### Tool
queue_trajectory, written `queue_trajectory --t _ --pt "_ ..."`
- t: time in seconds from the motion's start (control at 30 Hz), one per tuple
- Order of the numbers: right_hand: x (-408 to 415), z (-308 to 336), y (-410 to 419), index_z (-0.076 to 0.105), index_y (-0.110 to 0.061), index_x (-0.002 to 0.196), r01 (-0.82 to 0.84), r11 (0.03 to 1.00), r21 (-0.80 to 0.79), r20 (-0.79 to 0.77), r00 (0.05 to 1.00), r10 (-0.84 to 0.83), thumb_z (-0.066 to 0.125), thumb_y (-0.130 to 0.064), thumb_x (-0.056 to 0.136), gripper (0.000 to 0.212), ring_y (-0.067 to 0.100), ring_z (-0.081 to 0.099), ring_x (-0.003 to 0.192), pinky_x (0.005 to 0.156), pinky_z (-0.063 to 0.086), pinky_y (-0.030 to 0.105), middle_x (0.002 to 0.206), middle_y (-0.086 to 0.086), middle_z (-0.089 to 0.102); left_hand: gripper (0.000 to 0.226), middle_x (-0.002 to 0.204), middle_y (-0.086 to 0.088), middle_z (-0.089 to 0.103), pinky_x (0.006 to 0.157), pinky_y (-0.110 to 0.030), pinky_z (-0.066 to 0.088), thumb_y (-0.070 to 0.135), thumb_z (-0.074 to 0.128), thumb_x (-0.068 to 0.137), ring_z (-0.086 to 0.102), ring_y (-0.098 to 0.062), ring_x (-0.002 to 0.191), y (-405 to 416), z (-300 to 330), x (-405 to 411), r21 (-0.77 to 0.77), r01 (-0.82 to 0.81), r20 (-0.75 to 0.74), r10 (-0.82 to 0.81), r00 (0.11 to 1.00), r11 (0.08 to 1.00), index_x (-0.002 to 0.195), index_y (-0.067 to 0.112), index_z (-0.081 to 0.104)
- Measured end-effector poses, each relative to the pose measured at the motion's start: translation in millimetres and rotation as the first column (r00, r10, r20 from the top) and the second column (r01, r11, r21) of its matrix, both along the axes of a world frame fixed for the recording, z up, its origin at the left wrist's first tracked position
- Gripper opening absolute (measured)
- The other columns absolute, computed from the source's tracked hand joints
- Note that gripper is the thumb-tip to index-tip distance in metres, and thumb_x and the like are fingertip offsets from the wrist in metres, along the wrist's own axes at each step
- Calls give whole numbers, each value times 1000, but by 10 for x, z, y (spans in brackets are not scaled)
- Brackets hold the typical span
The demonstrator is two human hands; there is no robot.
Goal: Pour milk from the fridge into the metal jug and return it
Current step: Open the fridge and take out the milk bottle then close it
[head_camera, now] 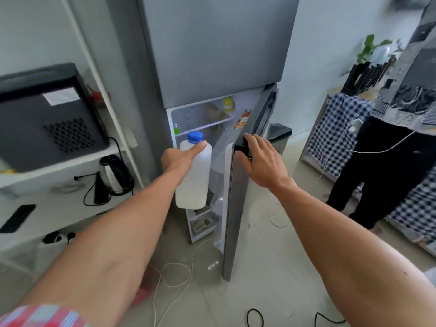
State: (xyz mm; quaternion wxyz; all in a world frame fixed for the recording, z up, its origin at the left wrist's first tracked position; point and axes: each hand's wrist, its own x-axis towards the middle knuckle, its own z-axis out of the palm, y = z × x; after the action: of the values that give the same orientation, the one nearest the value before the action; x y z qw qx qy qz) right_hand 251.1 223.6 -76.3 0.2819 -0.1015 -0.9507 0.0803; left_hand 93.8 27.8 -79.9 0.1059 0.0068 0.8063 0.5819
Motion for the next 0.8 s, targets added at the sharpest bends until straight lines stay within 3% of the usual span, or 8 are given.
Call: queue_trajectory --t 0.13,0.33,0.6,0.7,0.8 --pt "-437 24 -233 34 -18 156 -46 998 -35 79 996 49 42 -52 106 61 35 46 134 95 54 52 144 11 51 81 88 -5 77 78 -45 63 80 85 43 76 -26 82 -329 5 -228 35 -5 -12 6 1000 999 86 12 75" --pt "-1147 32 -615 13 -22 164 -26 995 -94 174 984 43 36 -48 109 65 32 31 146 94 54 54 154 10 34 72 87 -9 75 64 -32 53 67 87 61 73 -28 80 -650 53 -500 68 -70 -33 73 997 995 90 3 74" --pt "-1862 -41 -764 6 -18 164 -59 994 -93 212 974 78 48 -31 107 73 34 35 142 87 58 55 157 10 28 78 88 -7 78 70 -38 60 78 83 49 76 -25 82 -943 -27 -851 54 -91 -22 92 996 994 82 8 76" --pt "-1989 -79 -890 11 -18 163 -3 955 -296 99 995 34 50 -24 105 70 32 35 142 91 51 46 165 7 19 85 73 0 70 63 -33 55 79 84 47 72 -23 73 -1003 -60 -967 77 -95 -19 97 995 992 83 2 74" --pt "-2108 -150 -1107 11 -9 164 93 718 -690 -29 987 -156 47 -24 107 70 30 21 154 116 33 43 171 9 11 87 72 0 66 61 -31 51 76 85 49 67 -20 67 -1022 -94 -1034 90 -86 -21 88 996 992 86 -2 72"
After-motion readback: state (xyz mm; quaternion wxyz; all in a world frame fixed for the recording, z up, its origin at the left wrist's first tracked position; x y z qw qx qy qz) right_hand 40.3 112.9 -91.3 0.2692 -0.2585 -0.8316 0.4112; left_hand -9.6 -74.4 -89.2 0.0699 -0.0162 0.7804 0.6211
